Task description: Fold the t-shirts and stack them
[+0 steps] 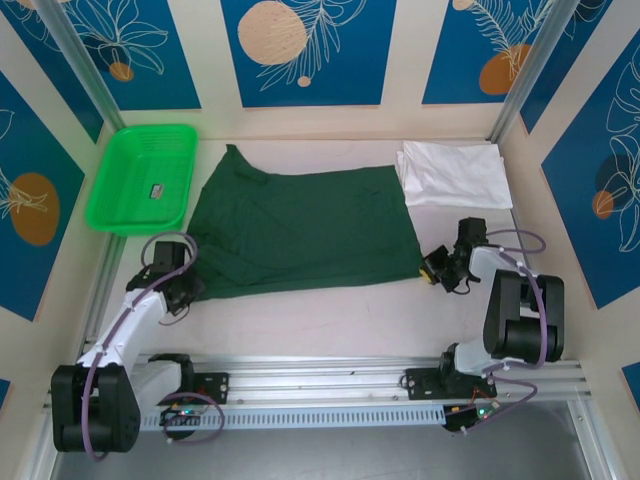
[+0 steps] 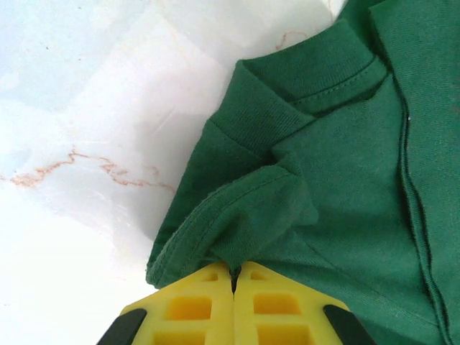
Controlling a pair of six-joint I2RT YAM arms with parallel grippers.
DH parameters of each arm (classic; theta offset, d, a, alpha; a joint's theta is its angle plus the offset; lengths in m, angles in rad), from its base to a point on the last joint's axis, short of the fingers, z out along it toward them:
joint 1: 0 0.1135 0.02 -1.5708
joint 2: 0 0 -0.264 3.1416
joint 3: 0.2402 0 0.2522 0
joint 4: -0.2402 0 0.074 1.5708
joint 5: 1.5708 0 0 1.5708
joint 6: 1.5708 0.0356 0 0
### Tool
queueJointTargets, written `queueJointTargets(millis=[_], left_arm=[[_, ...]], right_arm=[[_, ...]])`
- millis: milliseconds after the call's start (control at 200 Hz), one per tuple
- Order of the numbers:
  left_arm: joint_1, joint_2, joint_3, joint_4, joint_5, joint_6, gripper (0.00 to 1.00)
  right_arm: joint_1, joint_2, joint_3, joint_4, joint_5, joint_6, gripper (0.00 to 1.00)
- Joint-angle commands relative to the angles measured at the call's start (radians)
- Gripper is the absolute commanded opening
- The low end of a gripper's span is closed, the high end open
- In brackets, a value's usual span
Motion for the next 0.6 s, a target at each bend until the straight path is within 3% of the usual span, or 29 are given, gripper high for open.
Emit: queueJointTargets(millis=[0, 180, 440, 510, 550, 595], left_arm=[[0.011, -0.018, -0.033, -0.024, -0.019, 0.009, 0.04], [0.011, -0.054, -0.075, -0.027, 0.04, -0.006, 0.09], [0.013, -0.136, -0.086, -0.077, -0.049, -0.064, 0.18], [0.016, -0.163, -0.09, -0.088, -0.07, -0.085, 0.27], [0.016, -0.18, -0.089, -0.093, -0.076, -0.098, 0.35], [0.017, -0.199, -0.085, -0.097, -0.076, -0.109, 0.37]], right_arm=[[-0.039, -0.049, -0.062, -0.047, 0.001, 0.008, 0.0], [-0.059, -0.178, -0.135, -0.084, -0.016, 0.018, 0.0], [-0.065, -0.378, -0.203, -0.168, 0.0, 0.058, 0.0], [-0.066, -0.411, -0.208, -0.186, 0.003, 0.053, 0.0], [-0.067, -0.421, -0.203, -0.197, 0.016, 0.045, 0.08], [-0.07, -0.425, -0.191, -0.21, 0.028, 0.037, 0.18]])
